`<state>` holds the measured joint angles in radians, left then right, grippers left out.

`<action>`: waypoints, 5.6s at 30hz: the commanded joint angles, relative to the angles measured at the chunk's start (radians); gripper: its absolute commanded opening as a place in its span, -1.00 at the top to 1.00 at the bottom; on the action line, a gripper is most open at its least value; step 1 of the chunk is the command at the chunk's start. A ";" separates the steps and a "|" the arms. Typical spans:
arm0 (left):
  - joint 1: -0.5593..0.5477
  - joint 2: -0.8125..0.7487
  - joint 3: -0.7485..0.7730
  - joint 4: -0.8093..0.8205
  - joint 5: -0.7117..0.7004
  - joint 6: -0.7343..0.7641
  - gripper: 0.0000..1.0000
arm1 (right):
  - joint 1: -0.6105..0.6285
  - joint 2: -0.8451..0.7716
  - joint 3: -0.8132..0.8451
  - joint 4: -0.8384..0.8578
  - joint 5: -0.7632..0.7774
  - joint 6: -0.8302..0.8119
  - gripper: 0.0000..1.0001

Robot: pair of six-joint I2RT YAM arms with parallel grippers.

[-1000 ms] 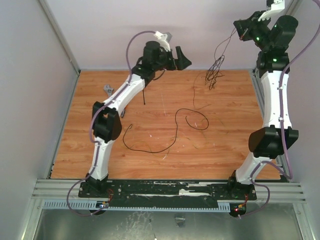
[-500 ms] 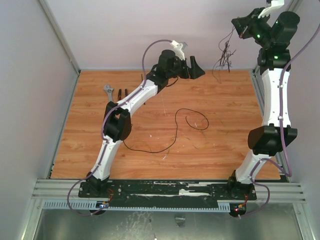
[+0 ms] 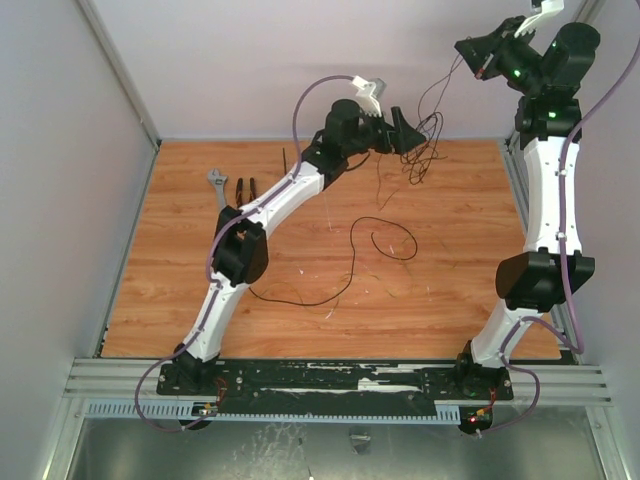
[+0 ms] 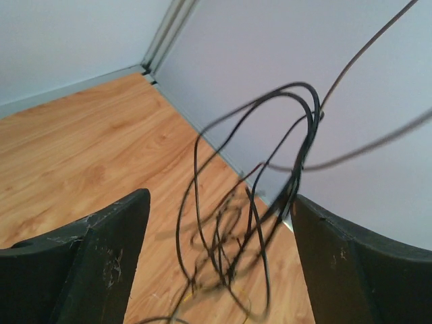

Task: Zip-tie the wires
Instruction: Untie the cable at the center of the board.

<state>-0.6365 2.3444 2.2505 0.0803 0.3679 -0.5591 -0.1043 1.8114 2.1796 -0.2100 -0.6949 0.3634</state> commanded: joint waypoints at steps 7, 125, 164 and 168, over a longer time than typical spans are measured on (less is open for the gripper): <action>-0.052 0.082 0.034 -0.010 -0.057 0.026 -0.08 | 0.014 -0.078 -0.006 0.060 -0.025 0.062 1.00; -0.058 0.249 -0.056 0.050 -0.083 0.068 -0.26 | 0.054 -0.028 -0.262 -0.099 0.234 -0.077 1.00; -0.106 0.258 -0.085 0.147 -0.204 0.154 -0.48 | 0.058 -0.116 -0.345 -0.077 0.202 -0.073 1.00; -0.105 0.223 -0.122 0.146 -0.229 0.189 -0.53 | 0.059 -0.118 -0.350 -0.075 0.192 -0.070 1.00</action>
<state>-0.7368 2.6358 2.1555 0.2119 0.1810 -0.4309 -0.0547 1.7241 1.8404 -0.3096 -0.4973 0.3019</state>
